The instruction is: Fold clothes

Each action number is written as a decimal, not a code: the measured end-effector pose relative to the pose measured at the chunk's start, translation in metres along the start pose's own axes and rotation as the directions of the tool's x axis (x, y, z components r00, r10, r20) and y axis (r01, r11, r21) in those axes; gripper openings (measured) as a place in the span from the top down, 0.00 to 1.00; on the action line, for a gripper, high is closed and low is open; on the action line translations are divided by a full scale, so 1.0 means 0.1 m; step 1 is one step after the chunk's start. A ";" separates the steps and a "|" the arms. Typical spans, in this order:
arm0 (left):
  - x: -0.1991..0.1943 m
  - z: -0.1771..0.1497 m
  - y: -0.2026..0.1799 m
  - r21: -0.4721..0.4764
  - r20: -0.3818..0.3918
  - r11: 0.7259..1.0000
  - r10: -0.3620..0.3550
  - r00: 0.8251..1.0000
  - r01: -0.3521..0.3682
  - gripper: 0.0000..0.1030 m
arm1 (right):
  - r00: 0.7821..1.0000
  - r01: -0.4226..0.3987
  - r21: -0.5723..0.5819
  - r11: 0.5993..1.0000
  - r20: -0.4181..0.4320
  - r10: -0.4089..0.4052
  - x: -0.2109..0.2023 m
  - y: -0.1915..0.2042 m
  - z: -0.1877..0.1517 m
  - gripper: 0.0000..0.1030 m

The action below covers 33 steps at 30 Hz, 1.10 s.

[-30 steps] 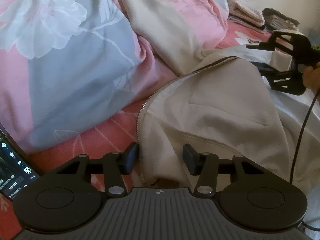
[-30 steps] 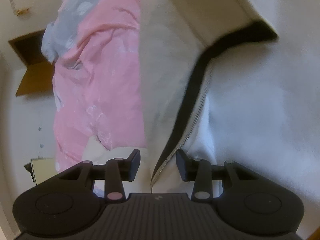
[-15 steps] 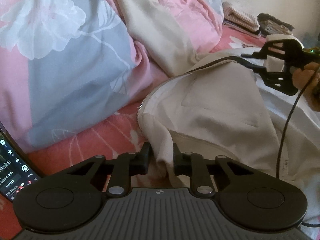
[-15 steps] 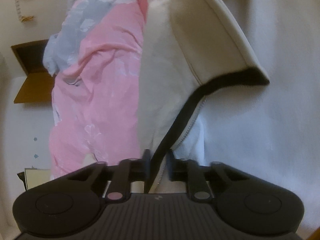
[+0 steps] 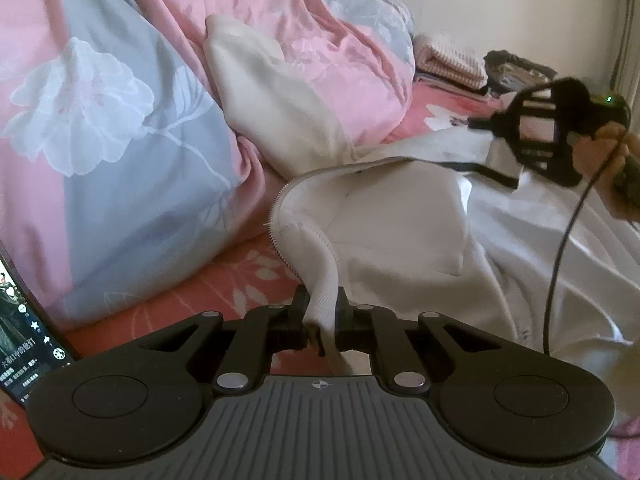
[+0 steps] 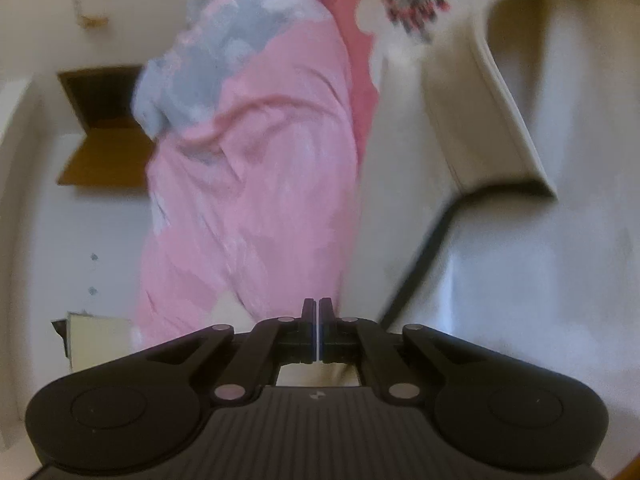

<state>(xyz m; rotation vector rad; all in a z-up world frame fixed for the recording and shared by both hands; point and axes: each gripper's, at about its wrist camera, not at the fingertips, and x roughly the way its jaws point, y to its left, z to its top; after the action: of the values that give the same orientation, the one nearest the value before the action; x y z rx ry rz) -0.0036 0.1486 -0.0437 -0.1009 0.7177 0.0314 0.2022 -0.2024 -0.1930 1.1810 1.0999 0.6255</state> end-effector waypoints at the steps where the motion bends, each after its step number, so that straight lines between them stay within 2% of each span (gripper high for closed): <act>1: -0.02 0.00 -0.01 0.000 0.005 1.000 -0.007 1.000 0.007 0.91 | 1.000 0.006 0.006 1.000 -0.025 -0.006 0.01 0.00 -0.03 0.99; 2: -0.03 0.00 -0.03 0.004 0.008 1.000 -0.013 1.000 0.013 0.91 | 0.998 0.014 0.003 1.000 -0.058 -0.014 0.04 0.01 -0.08 0.97; 4: -0.05 0.01 -0.07 0.011 0.014 1.000 -0.026 1.000 0.026 0.91 | 0.991 0.038 -0.014 0.999 -0.130 -0.039 0.12 0.04 -0.19 0.89; 6: -0.07 0.02 -0.10 0.013 0.022 0.999 -0.043 0.999 0.042 0.91 | 0.979 0.060 -0.032 0.998 -0.191 -0.065 0.22 0.08 -0.27 0.72; 9: -0.11 0.03 -0.15 0.014 0.042 0.997 -0.075 0.996 0.074 0.91 | 0.972 0.076 -0.034 0.997 -0.220 -0.082 0.35 0.09 -0.31 0.64; 12: -0.19 0.04 -0.19 0.022 0.079 0.990 -0.143 0.987 0.141 0.91 | 0.971 0.074 0.007 0.997 -0.227 -0.070 0.43 0.05 -0.27 0.59; 15: -0.27 0.06 -0.28 0.065 0.112 0.978 -0.206 0.972 0.200 0.91 | 0.974 0.079 0.047 0.996 -0.218 -0.067 0.48 -0.02 -0.22 0.59; 20: -0.36 0.08 -0.41 0.115 0.152 0.948 -0.311 0.938 0.296 0.91 | 0.984 0.069 0.127 0.990 -0.171 -0.047 0.47 -0.20 -0.11 0.59; 26: -0.41 0.03 -0.48 0.125 0.148 0.913 -0.404 0.903 0.389 0.92 | 0.993 0.007 0.166 0.986 -0.116 0.013 0.47 -0.31 0.05 0.62; 29: -0.46 -0.01 -0.51 0.129 0.142 0.900 -0.433 0.890 0.417 0.92 | 0.994 -0.004 0.175 0.985 -0.103 0.022 0.49 -0.33 0.10 0.64; 33: -0.51 -0.06 -0.55 0.137 0.131 0.890 -0.451 0.883 0.434 0.92 | 0.995 -0.003 0.171 0.985 -0.094 0.019 0.54 -0.33 0.13 0.70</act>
<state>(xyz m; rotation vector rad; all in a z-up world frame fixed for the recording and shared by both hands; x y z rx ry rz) -0.0428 0.0937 -0.0103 -0.1600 0.5206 -0.4346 0.2297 -0.1708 -0.2424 1.3157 1.2480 0.6111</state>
